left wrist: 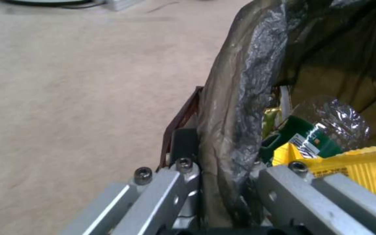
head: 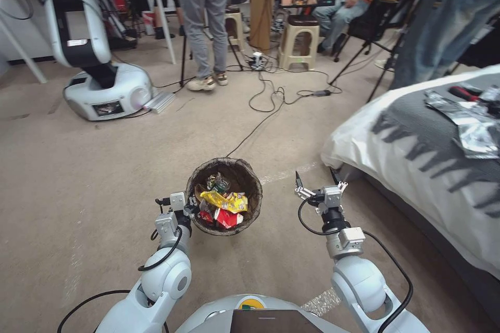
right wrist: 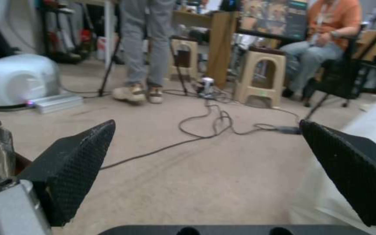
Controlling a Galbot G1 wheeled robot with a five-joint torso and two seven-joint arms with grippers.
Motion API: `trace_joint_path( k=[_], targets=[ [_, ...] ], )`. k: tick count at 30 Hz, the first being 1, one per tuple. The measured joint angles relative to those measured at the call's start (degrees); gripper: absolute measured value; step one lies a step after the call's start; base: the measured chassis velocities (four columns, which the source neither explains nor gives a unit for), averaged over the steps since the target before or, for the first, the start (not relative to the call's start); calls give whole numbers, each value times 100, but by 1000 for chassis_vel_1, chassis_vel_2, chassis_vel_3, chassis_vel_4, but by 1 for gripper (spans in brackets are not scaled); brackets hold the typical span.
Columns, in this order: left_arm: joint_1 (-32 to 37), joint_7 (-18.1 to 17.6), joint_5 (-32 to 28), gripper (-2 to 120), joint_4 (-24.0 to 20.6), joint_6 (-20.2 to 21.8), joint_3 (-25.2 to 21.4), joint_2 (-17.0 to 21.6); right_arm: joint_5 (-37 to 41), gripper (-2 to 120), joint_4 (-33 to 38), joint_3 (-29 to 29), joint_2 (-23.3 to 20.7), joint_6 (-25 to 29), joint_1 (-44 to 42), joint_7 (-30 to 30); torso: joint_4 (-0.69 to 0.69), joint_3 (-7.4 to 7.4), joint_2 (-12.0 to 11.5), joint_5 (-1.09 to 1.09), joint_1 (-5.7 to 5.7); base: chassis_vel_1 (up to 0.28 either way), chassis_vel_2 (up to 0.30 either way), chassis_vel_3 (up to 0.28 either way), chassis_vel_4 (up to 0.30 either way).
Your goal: Pick up the trash bin, then pick up the garbage from the floor and place it into the trash bin.
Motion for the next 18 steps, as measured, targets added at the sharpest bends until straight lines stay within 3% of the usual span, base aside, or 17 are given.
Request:
trace_joint_path(
  k=[18],
  targets=[
    [-18,-3,-14,4,16,2,14,1,-6,100,-17,-16,28,7,3,3,1,0,0,0,0,128,120,119,122]
  ],
)
